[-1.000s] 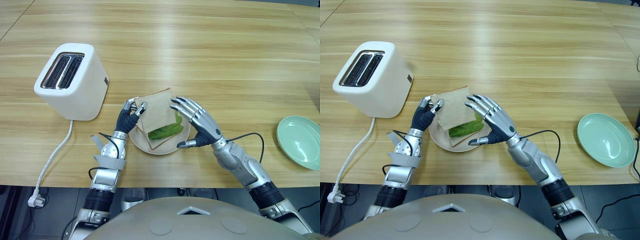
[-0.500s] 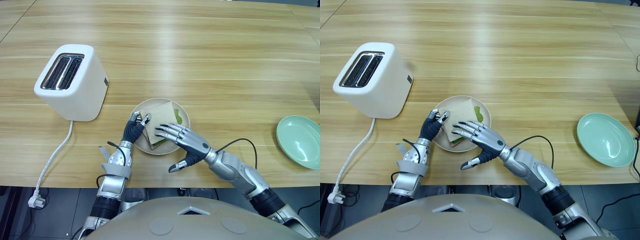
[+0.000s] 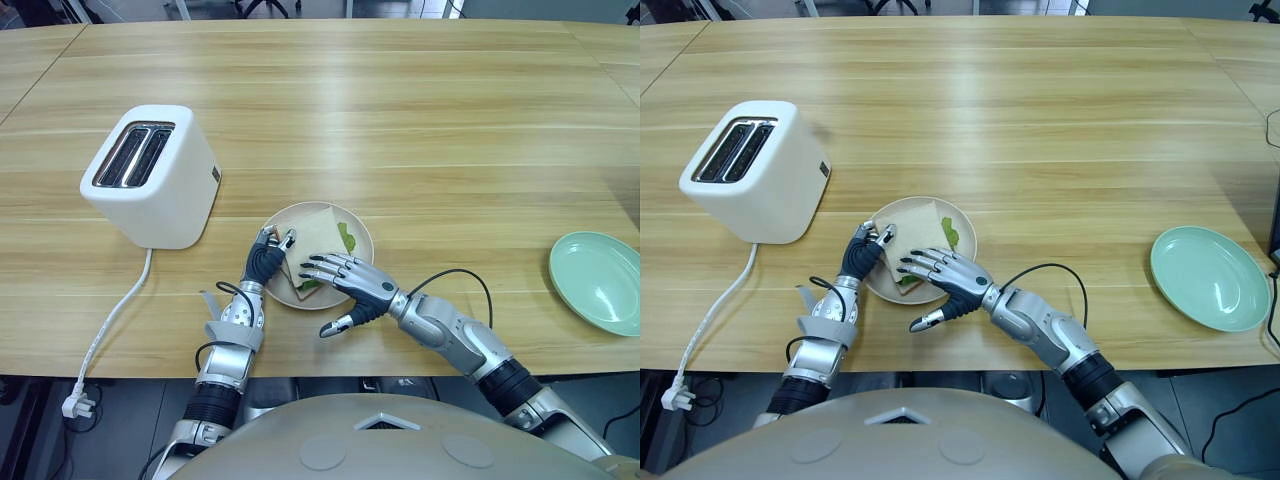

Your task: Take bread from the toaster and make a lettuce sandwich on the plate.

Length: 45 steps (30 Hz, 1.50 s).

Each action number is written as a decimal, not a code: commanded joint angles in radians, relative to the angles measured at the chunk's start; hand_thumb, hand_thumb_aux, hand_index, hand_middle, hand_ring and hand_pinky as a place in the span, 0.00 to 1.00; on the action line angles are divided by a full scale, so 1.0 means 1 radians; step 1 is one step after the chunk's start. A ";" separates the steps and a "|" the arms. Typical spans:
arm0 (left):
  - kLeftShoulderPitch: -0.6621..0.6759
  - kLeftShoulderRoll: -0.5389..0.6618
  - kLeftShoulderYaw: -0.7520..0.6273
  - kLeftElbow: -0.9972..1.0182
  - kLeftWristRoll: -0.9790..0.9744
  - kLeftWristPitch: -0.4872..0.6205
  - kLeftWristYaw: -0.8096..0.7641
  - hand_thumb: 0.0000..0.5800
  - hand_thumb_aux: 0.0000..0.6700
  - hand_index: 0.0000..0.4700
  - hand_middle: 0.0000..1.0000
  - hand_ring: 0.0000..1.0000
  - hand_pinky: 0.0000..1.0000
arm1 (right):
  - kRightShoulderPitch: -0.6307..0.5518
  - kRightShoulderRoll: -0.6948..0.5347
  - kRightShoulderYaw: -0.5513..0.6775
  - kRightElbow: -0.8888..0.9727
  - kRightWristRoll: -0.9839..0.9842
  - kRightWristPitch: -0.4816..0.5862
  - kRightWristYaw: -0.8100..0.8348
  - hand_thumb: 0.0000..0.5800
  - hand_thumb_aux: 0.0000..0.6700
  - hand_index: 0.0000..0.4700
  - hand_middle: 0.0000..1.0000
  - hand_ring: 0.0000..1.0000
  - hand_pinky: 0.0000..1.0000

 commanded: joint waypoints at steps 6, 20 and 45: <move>-0.013 0.177 0.157 -0.362 0.350 -0.011 0.239 0.00 0.00 0.00 0.90 0.90 0.90 | 0.045 -0.052 0.033 0.063 -0.010 0.043 0.058 0.00 0.00 0.00 0.00 0.00 0.00; 0.337 0.644 0.187 -0.334 0.114 -0.362 -0.258 1.00 1.00 0.98 1.00 1.00 1.00 | 0.217 -0.136 -0.285 -0.338 0.394 -0.026 0.013 1.00 1.00 0.98 1.00 1.00 1.00; -0.083 0.376 -0.193 0.082 0.348 -0.235 -0.364 1.00 1.00 0.98 1.00 1.00 1.00 | -0.037 0.057 -0.081 0.331 0.139 0.109 0.028 1.00 1.00 0.98 1.00 1.00 1.00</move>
